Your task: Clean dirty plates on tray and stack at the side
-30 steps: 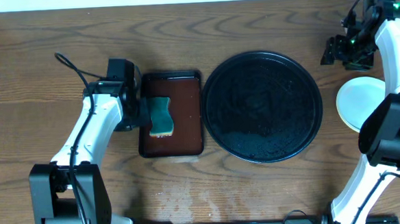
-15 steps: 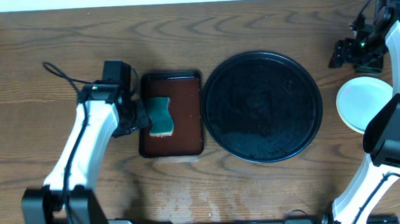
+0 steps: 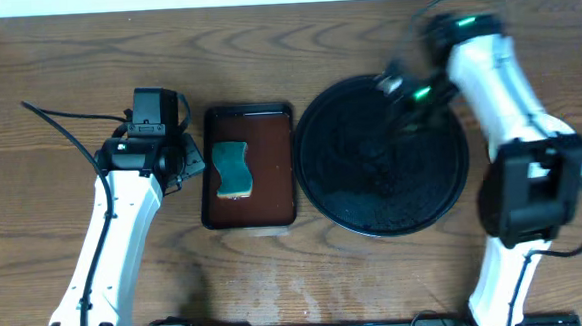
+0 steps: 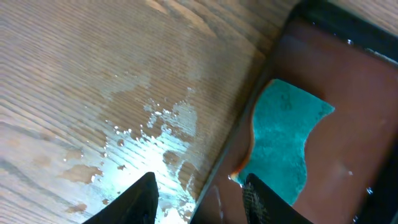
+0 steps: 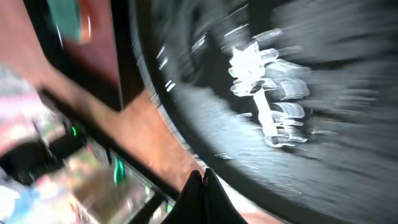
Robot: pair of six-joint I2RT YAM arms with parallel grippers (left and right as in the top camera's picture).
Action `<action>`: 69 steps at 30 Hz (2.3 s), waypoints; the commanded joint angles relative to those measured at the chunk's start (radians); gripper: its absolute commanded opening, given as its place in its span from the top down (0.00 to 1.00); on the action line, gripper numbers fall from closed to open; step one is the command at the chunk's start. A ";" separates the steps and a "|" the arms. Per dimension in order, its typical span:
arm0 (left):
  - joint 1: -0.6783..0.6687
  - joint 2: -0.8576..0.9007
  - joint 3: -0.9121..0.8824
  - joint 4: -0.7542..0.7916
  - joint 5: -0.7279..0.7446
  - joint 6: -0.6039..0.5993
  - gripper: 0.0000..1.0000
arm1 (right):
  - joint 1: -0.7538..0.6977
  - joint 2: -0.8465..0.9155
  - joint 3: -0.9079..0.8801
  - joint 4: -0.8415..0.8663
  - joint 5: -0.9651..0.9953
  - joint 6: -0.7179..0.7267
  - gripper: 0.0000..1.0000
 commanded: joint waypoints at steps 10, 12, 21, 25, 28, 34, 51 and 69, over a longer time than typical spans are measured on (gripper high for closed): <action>0.040 0.009 0.016 0.032 -0.039 -0.009 0.47 | 0.446 -0.025 -0.253 0.355 0.134 0.246 0.99; 0.040 0.009 0.016 0.031 -0.039 -0.009 0.47 | 0.478 -0.025 -0.253 0.373 0.203 0.290 0.99; 0.040 0.009 0.014 0.030 -0.035 -0.009 0.46 | 0.570 -0.025 -0.254 0.406 0.362 0.349 0.99; 0.040 0.009 0.014 0.030 -0.035 -0.009 0.47 | 0.575 -0.025 -0.254 0.423 0.339 0.349 0.99; 0.040 0.009 0.014 0.030 -0.035 -0.009 0.47 | 0.573 -0.025 -0.254 0.435 0.311 0.349 0.99; 0.040 0.009 0.014 0.029 -0.035 -0.009 0.47 | 0.573 -0.025 -0.254 0.457 0.260 0.348 0.99; 0.040 0.009 0.014 0.029 -0.027 -0.009 0.43 | 0.470 -0.046 -0.103 0.343 0.256 0.279 0.90; 0.040 0.009 0.014 0.030 -0.028 -0.009 0.21 | -0.188 -0.045 0.156 0.327 0.475 0.293 0.99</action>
